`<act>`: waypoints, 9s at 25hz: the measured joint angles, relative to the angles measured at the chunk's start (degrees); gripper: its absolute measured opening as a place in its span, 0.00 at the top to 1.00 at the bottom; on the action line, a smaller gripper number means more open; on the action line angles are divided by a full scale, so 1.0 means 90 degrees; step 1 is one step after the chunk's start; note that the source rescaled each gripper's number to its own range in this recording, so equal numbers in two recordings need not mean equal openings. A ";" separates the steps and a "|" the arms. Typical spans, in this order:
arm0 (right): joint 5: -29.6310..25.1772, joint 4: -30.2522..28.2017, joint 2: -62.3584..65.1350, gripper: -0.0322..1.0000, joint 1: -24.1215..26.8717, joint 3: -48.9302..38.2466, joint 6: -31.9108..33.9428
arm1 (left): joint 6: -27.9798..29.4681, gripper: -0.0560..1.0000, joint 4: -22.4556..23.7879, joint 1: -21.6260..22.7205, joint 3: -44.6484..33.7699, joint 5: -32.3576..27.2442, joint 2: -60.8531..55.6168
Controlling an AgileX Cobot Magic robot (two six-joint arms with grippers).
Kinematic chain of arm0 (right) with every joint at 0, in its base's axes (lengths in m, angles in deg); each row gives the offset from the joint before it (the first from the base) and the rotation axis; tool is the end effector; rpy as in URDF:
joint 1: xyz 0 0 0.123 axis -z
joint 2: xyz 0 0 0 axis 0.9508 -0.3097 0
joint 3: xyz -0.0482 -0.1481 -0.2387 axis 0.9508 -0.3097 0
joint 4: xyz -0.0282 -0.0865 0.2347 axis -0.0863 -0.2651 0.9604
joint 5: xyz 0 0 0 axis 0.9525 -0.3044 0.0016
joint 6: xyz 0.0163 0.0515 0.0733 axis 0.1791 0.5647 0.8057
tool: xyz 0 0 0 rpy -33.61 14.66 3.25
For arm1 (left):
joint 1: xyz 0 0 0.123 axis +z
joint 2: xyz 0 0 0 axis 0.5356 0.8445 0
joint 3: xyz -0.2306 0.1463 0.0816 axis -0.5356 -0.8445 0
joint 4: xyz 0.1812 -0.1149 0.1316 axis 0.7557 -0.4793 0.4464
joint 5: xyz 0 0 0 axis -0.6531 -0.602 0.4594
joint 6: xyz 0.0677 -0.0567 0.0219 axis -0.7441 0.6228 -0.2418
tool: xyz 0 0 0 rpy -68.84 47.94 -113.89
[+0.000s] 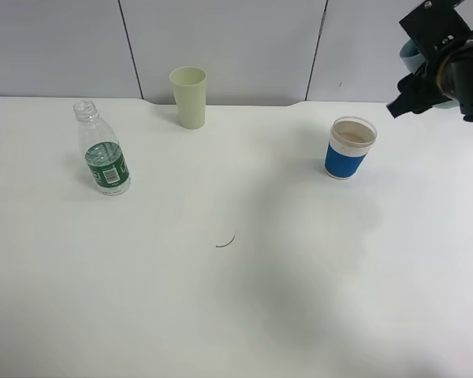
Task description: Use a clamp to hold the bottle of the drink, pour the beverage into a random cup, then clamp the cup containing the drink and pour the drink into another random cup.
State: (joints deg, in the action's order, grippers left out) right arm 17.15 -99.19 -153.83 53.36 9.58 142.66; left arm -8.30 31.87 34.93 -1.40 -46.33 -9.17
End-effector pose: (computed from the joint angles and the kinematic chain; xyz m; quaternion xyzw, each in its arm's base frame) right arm 0.3094 0.0491 0.2292 -0.1577 0.8315 -0.2784 0.4541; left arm -0.0064 0.0012 0.2789 -0.0454 0.8487 0.0041 0.5269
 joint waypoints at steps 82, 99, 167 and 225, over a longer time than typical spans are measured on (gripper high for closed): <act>1.0490 0.9808 -0.3406 0.97 -0.2830 -0.1275 -0.8954 | -0.0001 0.00 0.0000 0.0000 0.0000 0.0000 0.0000; 1.0251 0.9866 -0.3426 0.97 -0.2830 -0.1288 -0.8776 | -0.0001 0.00 0.0000 0.0000 0.0000 0.0000 0.0000; 0.6710 1.1040 0.1634 0.47 -0.0912 -0.1459 -1.0660 | 0.0017 0.00 0.0000 0.0000 0.0000 0.0000 0.0000; -0.2175 1.0288 0.9922 0.47 0.2214 -0.1485 -0.9216 | 0.0002 0.00 0.0000 0.0000 0.0000 0.0000 0.0000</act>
State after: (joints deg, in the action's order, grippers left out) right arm -2.42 -6.60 -64.53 73.28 -3.79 59.71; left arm -8.28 31.87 34.93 -1.40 -46.33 -9.17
